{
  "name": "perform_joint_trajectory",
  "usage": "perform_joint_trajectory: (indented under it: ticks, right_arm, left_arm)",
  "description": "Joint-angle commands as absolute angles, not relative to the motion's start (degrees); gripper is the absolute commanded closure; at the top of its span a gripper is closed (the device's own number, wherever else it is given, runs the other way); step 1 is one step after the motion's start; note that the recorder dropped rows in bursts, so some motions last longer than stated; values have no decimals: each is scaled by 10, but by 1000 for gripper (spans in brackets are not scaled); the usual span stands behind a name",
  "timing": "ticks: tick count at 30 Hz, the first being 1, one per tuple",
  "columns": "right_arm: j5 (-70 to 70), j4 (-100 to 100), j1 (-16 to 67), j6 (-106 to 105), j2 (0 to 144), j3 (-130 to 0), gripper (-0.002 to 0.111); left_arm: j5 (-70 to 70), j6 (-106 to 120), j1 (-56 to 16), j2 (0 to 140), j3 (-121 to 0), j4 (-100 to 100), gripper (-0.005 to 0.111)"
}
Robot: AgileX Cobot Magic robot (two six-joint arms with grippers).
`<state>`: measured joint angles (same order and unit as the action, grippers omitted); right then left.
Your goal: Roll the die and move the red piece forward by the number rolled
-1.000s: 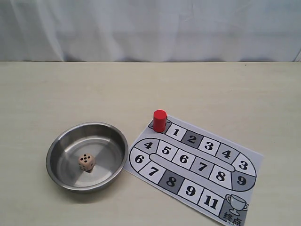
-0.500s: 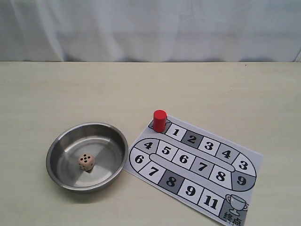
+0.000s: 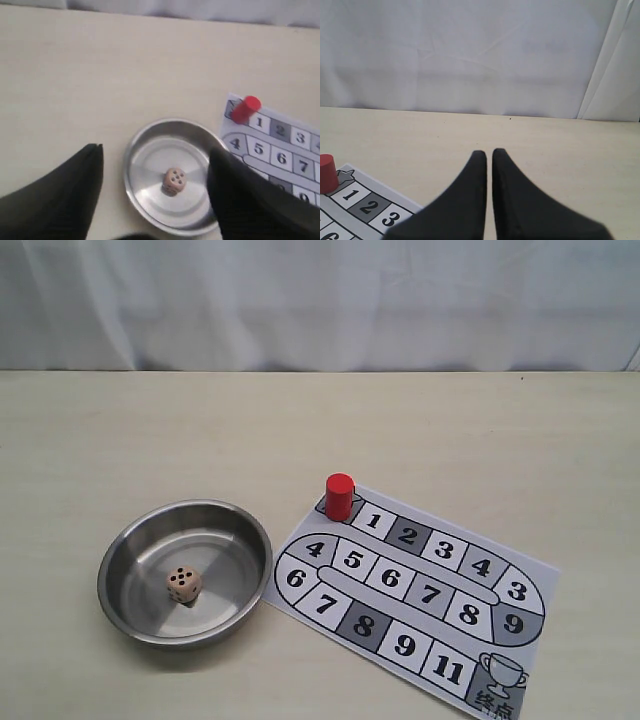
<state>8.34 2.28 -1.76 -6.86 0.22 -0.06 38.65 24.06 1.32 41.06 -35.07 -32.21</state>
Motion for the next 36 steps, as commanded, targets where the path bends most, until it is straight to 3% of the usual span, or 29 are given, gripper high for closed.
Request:
perform_joint_trajectory:
  ticks: [1,15,27,36]
  right_arm:
    - [80,17,-19,-68,0,0,104]
    - [80,17,-19,-68,0,0,104]
    - [80,17,-19,-68,0,0,104]
    - [80,17,-19,-68,0,0,104]
  left_arm:
    - [410,369,-12,474,-355,-420,45]
    - [340,265,-189,630,-390,-228,45]
    - [224,269,-248,754,-390,-237,45]
    - [167,271,-250,855,-390,-230,45]
